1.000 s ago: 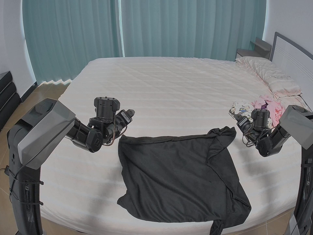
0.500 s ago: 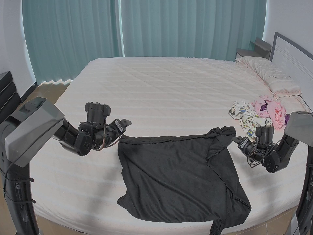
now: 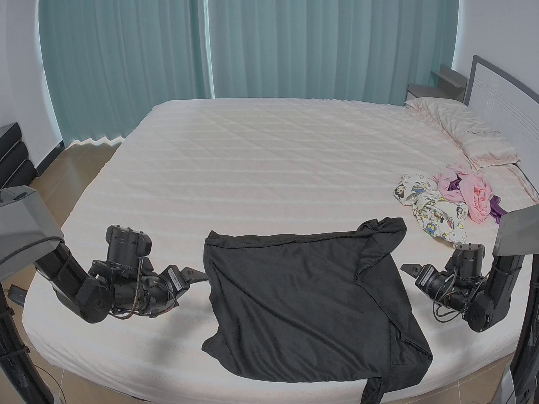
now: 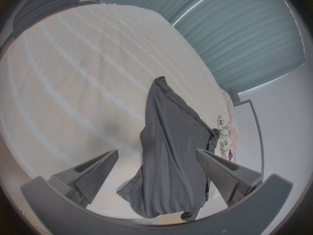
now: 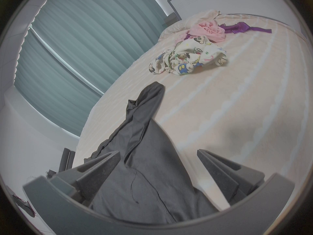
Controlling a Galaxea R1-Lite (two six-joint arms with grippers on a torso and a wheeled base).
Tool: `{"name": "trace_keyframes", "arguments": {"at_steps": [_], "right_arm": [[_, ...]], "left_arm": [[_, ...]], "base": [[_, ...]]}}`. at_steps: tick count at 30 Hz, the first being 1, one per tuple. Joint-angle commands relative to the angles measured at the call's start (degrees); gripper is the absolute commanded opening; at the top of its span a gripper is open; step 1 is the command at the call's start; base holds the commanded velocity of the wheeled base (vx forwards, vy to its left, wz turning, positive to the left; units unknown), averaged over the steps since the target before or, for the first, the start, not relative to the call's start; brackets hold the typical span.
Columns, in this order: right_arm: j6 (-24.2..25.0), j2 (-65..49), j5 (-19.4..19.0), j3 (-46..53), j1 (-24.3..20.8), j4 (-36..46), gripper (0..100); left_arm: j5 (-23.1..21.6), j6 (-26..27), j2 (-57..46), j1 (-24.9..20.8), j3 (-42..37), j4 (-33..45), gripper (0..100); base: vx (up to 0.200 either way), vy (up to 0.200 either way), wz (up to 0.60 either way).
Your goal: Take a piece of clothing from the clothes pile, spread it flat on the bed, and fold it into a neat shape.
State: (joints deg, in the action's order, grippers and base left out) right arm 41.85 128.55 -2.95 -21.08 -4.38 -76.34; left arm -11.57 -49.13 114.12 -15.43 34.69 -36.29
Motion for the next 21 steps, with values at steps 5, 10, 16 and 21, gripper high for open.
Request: {"name": "trace_keyframes", "arguments": {"at_steps": [5,10,16,21], "right_arm": [[1.2,0.3,-0.2,5.2,-0.3,-2.1,100],[1.5,0.9,0.0,5.3,-1.1,-2.4,100],[1.5,0.9,0.1,6.5,-1.5,-4.1,100],[1.5,0.9,0.2,8.1,-1.6,-6.8,100]], "left_arm": [[-2.8,-0.7,-1.6,-1.5,-4.7,-0.9,100],[-2.7,-1.5,-0.4,-2.9,-5.1,-0.9,100],[-2.4,-1.1,1.4,-3.5,-5.3,-0.8,100],[2.0,-0.9,3.9,-6.3,-5.3,-1.1,100]], "base": [[-0.04,0.0,0.0],[-0.2,0.0,0.0],[-0.2,0.0,0.0],[0.0,0.0,0.0]]}}
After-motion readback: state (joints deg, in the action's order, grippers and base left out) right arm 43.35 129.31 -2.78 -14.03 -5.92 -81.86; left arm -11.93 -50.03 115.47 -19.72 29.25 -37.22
